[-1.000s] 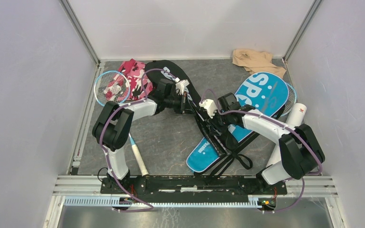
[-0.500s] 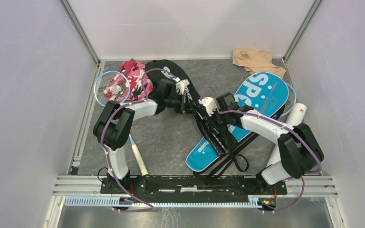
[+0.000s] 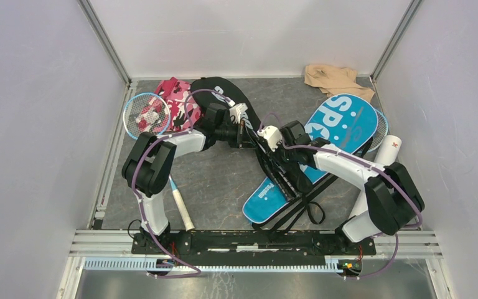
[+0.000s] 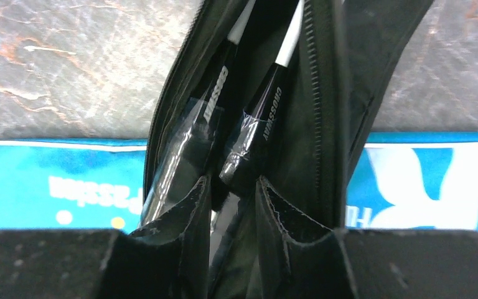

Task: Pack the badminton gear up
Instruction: Adjust the racket bag at the center of the board.

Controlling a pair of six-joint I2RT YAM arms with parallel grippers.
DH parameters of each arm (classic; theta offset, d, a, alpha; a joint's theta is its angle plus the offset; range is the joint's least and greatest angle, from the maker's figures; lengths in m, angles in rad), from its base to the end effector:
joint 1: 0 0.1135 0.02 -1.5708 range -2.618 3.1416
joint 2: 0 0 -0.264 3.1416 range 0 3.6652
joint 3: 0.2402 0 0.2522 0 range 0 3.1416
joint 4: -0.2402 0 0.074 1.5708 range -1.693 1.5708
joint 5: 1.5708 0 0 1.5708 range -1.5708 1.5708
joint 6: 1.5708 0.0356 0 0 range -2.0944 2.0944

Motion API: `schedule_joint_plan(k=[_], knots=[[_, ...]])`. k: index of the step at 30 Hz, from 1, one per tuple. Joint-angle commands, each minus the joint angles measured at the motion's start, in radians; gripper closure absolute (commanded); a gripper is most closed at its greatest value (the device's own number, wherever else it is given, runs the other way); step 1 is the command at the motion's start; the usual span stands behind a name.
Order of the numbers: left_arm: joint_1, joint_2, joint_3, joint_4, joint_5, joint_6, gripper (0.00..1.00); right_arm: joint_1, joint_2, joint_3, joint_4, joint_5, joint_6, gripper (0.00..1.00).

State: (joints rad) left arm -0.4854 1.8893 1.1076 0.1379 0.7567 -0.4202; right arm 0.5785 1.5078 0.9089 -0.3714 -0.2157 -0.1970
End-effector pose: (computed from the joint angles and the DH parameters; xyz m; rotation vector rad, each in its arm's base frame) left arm 0.3412 -0.2076 0.1743 0.5289 2.2720 -1.3182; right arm 0.2479 0.1710 0.1987 -1.0475 2.3379 0.4225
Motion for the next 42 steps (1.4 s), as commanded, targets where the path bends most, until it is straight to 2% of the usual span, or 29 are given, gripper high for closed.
schedule_joint_plan(k=[1, 7, 14, 19, 24, 28, 30, 32, 37, 38, 42], knots=[[-0.040, -0.050, 0.008, 0.075, 0.141, -0.012, 0.98, 0.001, -0.065, 0.020, 0.106, 0.137, -0.105, 0.74], [-0.023, -0.061, 0.026, 0.060, 0.123, -0.019, 0.98, 0.001, -0.166, 0.040, 0.004, 0.155, -0.195, 0.47], [-0.019, -0.054, 0.059, 0.042, 0.121, -0.026, 0.98, 0.001, -0.284, 0.004, -0.076, 0.171, -0.280, 0.35], [-0.018, -0.066, 0.064, 0.039, 0.122, -0.029, 0.98, -0.005, -0.323, -0.034, -0.101, 0.267, -0.289, 0.25], [-0.018, -0.073, 0.064, 0.039, 0.123, -0.032, 0.98, -0.013, -0.278, -0.046, -0.093, 0.326, -0.270, 0.20], [-0.018, -0.083, 0.056, 0.040, 0.121, -0.029, 0.98, -0.016, -0.213, -0.023, -0.079, 0.291, -0.272, 0.20], [-0.018, -0.089, 0.054, 0.040, 0.120, -0.028, 0.98, -0.016, -0.176, -0.007, -0.077, 0.275, -0.270, 0.25], [-0.018, -0.098, 0.053, 0.038, 0.118, -0.028, 0.98, -0.018, -0.149, 0.020, -0.085, 0.244, -0.264, 0.41], [0.000, -0.135, 0.066, 0.020, 0.112, -0.040, 0.98, -0.036, -0.154, 0.104, -0.133, 0.197, -0.238, 0.93], [0.005, -0.145, 0.077, 0.008, 0.108, -0.038, 0.98, -0.045, -0.158, 0.122, -0.141, 0.185, -0.231, 0.99], [0.014, -0.187, 0.168, -0.127, 0.080, 0.038, 0.98, -0.106, -0.146, 0.204, -0.201, 0.097, -0.205, 1.00]])
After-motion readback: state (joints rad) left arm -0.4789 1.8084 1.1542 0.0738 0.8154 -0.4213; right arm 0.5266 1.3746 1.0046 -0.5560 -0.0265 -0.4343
